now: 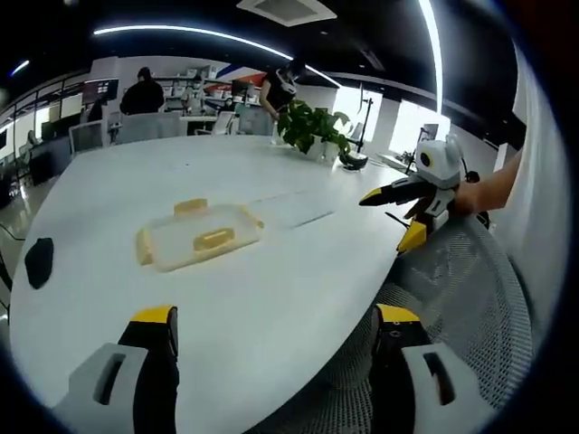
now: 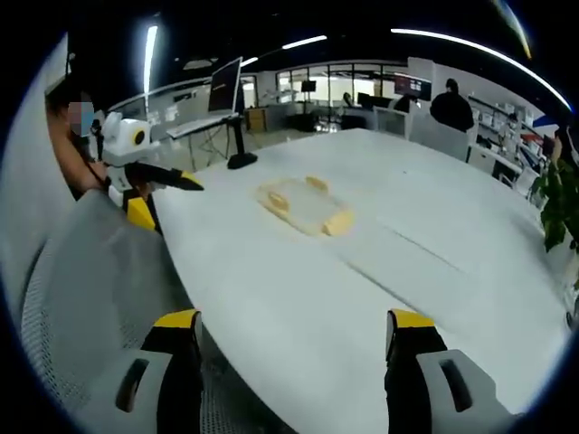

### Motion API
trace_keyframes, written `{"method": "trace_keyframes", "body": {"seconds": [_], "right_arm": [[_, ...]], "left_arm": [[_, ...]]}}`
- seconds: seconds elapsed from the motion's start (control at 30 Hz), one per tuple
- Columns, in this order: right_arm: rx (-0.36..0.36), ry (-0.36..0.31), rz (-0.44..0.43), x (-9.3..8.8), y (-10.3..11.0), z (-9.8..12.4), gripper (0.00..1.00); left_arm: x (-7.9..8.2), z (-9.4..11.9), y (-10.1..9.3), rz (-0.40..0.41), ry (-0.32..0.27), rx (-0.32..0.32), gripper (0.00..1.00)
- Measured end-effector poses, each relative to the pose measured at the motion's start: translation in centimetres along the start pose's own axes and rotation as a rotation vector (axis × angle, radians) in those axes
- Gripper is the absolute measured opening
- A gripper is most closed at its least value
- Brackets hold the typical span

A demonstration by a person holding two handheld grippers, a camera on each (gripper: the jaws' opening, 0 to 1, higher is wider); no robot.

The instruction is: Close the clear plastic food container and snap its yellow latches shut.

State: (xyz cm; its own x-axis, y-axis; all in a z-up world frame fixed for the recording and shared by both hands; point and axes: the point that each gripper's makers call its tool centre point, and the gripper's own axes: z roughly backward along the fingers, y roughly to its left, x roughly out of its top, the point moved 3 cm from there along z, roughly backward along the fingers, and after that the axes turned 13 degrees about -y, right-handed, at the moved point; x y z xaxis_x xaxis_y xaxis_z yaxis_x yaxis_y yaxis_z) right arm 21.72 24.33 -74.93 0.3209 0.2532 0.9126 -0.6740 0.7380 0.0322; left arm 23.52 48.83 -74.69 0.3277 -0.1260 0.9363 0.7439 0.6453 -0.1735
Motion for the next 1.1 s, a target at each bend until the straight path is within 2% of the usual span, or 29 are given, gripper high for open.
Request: {"method": "trace_keyframes", "body": {"seconds": [0.5,1.1], "right_arm": [[-0.017,-0.008,0.002,0.06,-0.27,0.15,0.83],[-0.026,-0.026,0.007,0.33,-0.33,0.2,0.83]], "left_arm": [[-0.18,-0.05,-0.26,-0.009,0.005,-0.015,0.88],[-0.6,0.08,-0.01,-0.006,0.025,-0.001,0.88]]}}
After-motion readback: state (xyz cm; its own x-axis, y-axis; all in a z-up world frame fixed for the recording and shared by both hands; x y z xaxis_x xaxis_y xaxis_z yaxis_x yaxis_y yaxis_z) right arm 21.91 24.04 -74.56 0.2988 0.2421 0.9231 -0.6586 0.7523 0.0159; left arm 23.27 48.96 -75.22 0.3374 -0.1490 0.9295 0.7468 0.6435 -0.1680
